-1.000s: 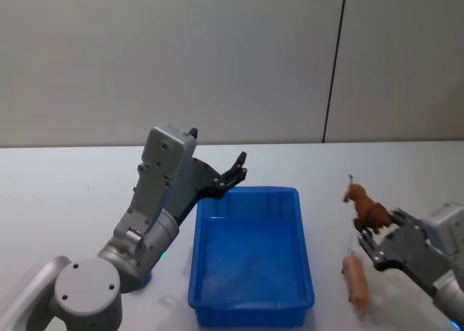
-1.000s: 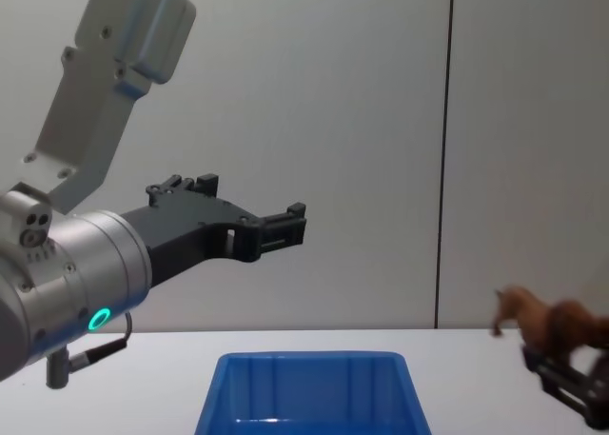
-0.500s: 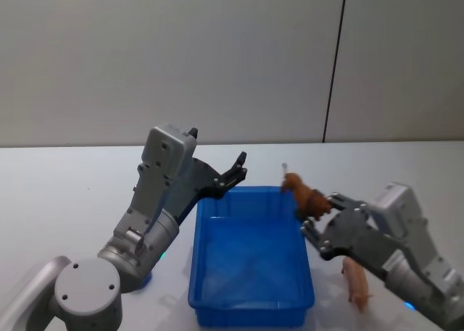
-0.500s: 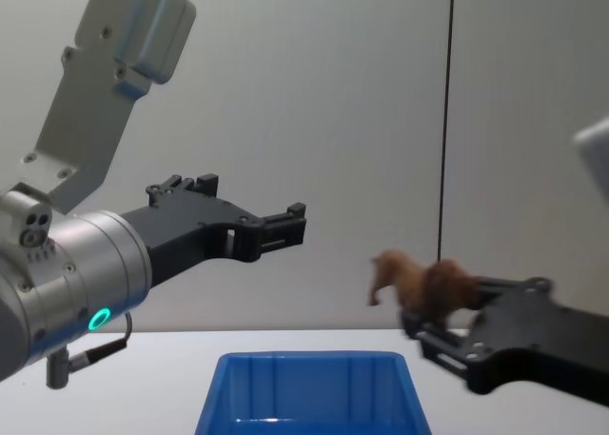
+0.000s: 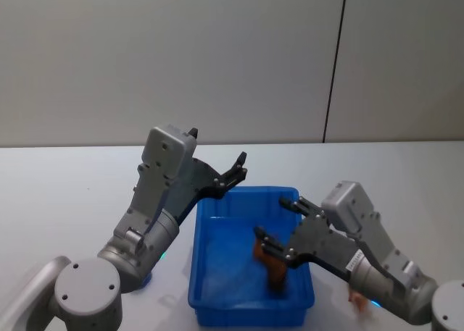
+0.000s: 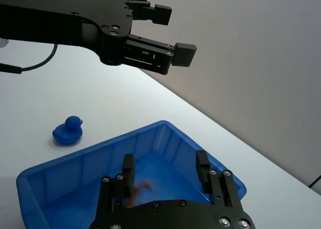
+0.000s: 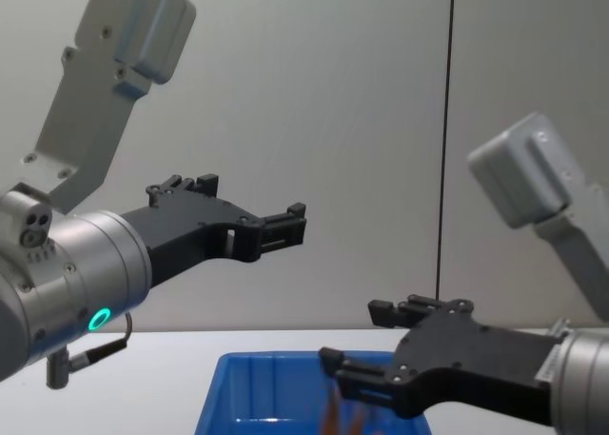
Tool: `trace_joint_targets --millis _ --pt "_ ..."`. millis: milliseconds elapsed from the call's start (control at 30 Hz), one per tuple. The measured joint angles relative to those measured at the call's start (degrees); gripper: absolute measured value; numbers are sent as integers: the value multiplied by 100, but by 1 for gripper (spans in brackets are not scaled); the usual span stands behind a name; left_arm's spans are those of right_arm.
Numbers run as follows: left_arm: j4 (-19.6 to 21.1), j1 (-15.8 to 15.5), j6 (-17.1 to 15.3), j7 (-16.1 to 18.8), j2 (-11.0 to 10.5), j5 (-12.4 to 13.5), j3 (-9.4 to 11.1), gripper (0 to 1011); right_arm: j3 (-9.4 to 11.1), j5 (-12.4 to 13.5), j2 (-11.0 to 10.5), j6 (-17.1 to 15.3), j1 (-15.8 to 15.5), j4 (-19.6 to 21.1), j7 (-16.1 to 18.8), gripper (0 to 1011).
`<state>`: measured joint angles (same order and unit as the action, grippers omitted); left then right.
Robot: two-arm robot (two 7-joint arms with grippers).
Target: Pick up the two dolls from the table and place them into the box.
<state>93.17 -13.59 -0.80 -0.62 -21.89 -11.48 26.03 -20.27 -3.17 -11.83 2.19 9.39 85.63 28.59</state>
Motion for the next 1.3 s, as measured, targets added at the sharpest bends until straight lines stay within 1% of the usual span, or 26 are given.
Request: trace_joint_targets --millis 67,100,200,233,267,300,400,500,600,633,733,833,967,1300 --pt "0 0 0 0 0 0 0 1001 -22 -15 36 -55 43 -39 9 762" --pt "0 0 0 0 0 0 0 1001 -22 -15 36 -55 43 -39 9 762" --pt "0 0 0 0 0 0 0 1001 -26 -15 45 -91 68 -52 -1 853" --pt "0 0 0 0 0 0 0 1001 -25 -12 44 -97 69 -52 -7 903" --pt "0 0 0 0 0 0 0 1001 -22 -5 43 -102 69 -51 -14 903" --pt "0 0 0 0 0 0 0 1001 -14 15 32 -111 67 -39 -41 948" --pt "0 0 0 0 0 0 0 1001 20 67 -20 -133 29 17 -104 1001" --pt "0 0 0 0 0 0 0 1001 53 124 -73 -162 -19 74 -160 1001" --pt "0 0 0 0 0 0 0 1001 119 235 -198 -226 -140 190 -257 1001" --pt "0 0 0 0 0 0 0 1001 119 235 -198 -226 -140 190 -257 1001" --pt "0 0 0 0 0 0 0 1001 197 352 -353 -311 -297 309 -358 1001" --pt "0 0 0 0 0 0 0 1001 242 418 -438 -368 -382 372 -415 1001" --pt "0 0 0 0 0 0 0 1001 340 547 -619 -502 -560 469 -523 1001" --pt "0 0 0 0 0 0 0 1001 486 679 -936 -775 -856 547 -648 1001"
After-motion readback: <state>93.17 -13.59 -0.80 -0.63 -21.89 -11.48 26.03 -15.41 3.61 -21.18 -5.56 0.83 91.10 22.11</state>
